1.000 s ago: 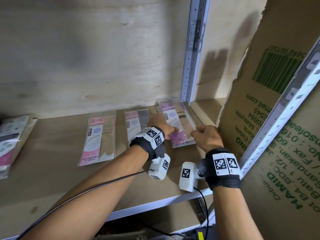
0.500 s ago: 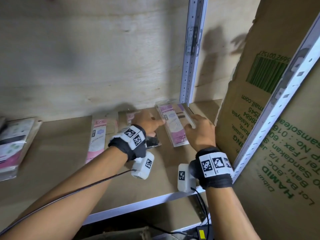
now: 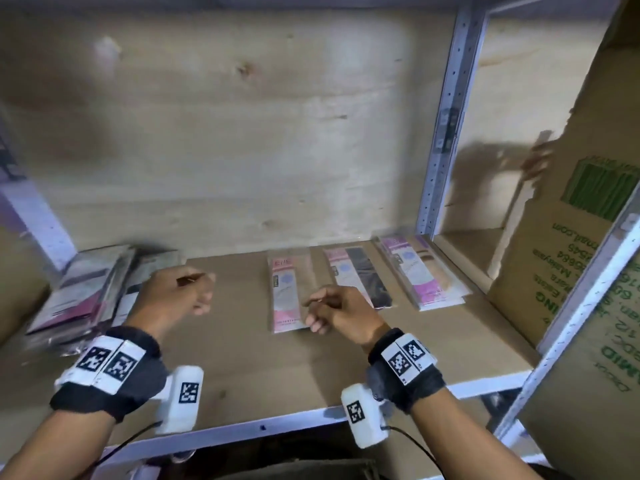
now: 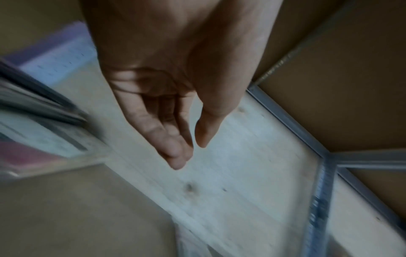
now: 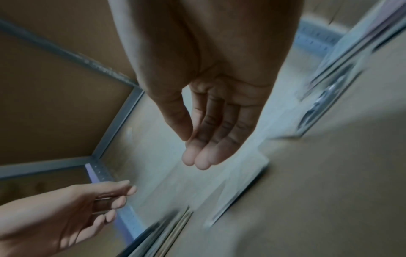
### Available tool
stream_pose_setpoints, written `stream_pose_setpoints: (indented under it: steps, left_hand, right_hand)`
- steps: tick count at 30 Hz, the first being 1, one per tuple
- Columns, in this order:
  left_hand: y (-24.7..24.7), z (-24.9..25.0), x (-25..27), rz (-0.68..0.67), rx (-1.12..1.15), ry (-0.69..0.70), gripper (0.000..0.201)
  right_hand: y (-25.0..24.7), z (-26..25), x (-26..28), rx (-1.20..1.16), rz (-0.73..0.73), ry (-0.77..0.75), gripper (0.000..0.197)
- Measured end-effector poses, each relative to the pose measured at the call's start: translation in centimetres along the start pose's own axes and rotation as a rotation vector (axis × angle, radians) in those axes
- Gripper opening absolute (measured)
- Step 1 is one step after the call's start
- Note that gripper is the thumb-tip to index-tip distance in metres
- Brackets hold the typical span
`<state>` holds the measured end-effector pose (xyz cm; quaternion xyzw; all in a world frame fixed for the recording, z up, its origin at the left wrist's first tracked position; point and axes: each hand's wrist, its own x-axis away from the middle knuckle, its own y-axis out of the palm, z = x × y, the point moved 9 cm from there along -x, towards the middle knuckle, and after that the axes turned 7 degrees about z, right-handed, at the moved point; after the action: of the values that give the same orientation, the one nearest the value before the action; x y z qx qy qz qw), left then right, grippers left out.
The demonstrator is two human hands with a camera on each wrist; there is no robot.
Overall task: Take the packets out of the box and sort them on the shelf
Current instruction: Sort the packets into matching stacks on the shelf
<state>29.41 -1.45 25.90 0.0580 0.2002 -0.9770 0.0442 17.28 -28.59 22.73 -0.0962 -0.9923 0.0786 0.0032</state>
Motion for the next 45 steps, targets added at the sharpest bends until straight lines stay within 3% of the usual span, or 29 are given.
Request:
stream_pose_setpoints:
  steps: [7, 11, 15, 19, 21, 24, 25, 31, 33, 37, 40, 43, 45]
  left_hand:
    - [-8.7, -5.1, -1.3, 0.124, -0.014, -0.067, 0.005]
    - [-11.3, -5.6, -1.9, 0.148, -0.094, -0.017, 0.011]
    - [-12.7, -5.6, -1.8, 0.159, -0.083, -0.012, 0.011]
    - [-13.8, -5.6, -1.8, 0.170, -0.072, -0.012, 0.014]
    - [-14.4, -6.0, -1.9, 0.180, -0.043, -0.041, 0.013]
    - [-14.7, -6.2, -1.8, 0.174, -0.037, -0.055, 0.011]
    - [-14.7, -6.2, -1.8, 0.175, -0.048, -0.056, 0.011]
    - [-13.8, -6.2, -0.9, 0.150, -0.078, -0.104, 0.011]
    - [-13.1, -5.8, -0.5, 0.124, -0.117, -0.086, 0.014]
    - [-9.4, -4.0, 0.4, -0.083, -0.345, 0.050, 0.050]
    - [-6.1, -2.5, 1.0, -0.184, -0.481, 0.181, 0.074]
    - [-3.2, 0.0, 1.8, -0.217, -0.410, 0.316, 0.057]
    - [-2.1, 2.3, 2.5, -0.170, -0.379, 0.443, 0.031]
  right_hand:
    - [11.8, -2.0, -4.4, 0.086, -0.133, 0.074, 0.008]
    - [18.2, -2.2, -7.8, 0.208, -0.168, 0.115, 0.003]
    - [23.5, -1.9, -11.3, 0.313, -0.178, 0.168, 0.025]
    - [27.8, -2.6, -13.3, 0.475, -0.217, 0.031, 0.027]
    - [28.6, -2.3, -14.3, 0.531, -0.178, 0.009, 0.040]
    - [28.3, -0.9, -14.8, 0.559, -0.148, 0.119, 0.072]
    - [28.2, -0.6, -14.8, 0.565, -0.168, 0.134, 0.072]
    - [25.5, -0.1, -12.6, 0.518, -0.303, 0.142, 0.024]
    - [23.4, 0.1, -11.1, 0.358, -0.279, 0.194, 0.020]
    - [18.5, -0.9, -7.2, -0.024, -0.169, 0.229, 0.056]
    - [14.8, -2.7, -4.7, -0.179, -0.118, 0.189, 0.057]
    - [11.6, -4.0, -2.6, -0.338, -0.138, 0.207, 0.025]
    - [9.6, -4.6, -1.9, -0.411, -0.147, 0.222, 0.029]
